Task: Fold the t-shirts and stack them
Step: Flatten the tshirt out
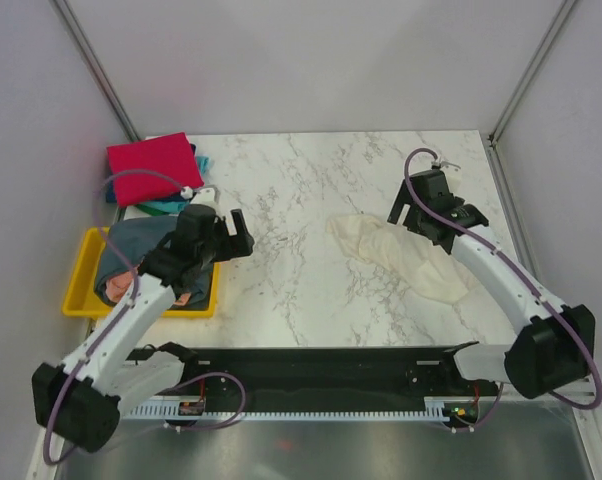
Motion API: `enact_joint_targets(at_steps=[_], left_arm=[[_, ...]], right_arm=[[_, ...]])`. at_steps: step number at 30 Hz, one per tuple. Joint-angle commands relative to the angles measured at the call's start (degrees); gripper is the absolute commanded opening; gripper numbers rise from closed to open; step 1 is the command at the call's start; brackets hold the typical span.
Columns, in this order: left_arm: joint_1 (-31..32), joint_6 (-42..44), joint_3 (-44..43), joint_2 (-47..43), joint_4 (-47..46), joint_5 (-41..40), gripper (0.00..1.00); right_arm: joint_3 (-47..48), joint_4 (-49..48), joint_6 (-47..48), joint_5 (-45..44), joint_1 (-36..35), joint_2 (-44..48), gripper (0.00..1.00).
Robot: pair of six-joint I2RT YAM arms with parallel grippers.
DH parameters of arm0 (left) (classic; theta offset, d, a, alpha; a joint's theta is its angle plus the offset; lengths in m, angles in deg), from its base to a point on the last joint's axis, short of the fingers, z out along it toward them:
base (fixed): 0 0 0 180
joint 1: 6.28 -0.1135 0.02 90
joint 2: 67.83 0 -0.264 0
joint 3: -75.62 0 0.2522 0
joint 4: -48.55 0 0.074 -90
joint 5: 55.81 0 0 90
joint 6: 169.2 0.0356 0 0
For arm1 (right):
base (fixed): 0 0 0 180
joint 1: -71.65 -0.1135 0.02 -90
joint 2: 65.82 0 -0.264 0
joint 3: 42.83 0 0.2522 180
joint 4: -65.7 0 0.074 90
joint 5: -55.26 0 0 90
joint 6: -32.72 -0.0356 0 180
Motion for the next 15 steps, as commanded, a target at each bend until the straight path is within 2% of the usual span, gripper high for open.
enact_joint_targets(at_steps=[1, 6, 7, 10, 14, 15], left_arm=[[3.0, -3.7, -3.6, 10.3, -9.8, 5.5, 0.95], [7.9, -8.4, -11.6, 28.1, -18.1, 8.1, 0.95], [8.5, -9.0, -13.3, 34.5, -18.8, 8.2, 0.95], [9.9, -10.5, -20.8, 43.5, -21.0, 11.1, 0.93], [11.4, -7.3, -31.0, 57.9, -22.4, 12.6, 0.78], [11.4, -7.2, -32.2, 59.6, -21.7, 12.6, 0.77]], right_arm=[[-0.5, -4.1, 1.7, 7.8, 5.2, -3.2, 0.98], [-4.0, -5.8, 2.2, 8.9, 9.6, -1.7, 0.98], [-4.5, -5.9, 2.2, 8.7, 10.4, -1.2, 0.98], [-6.8, -6.2, 2.9, 9.5, 14.6, 2.8, 0.98], [-9.4, -6.3, 3.4, 13.8, 20.5, 5.7, 0.98], [-9.7, -6.2, 3.7, 15.3, 21.1, 6.1, 0.98]])
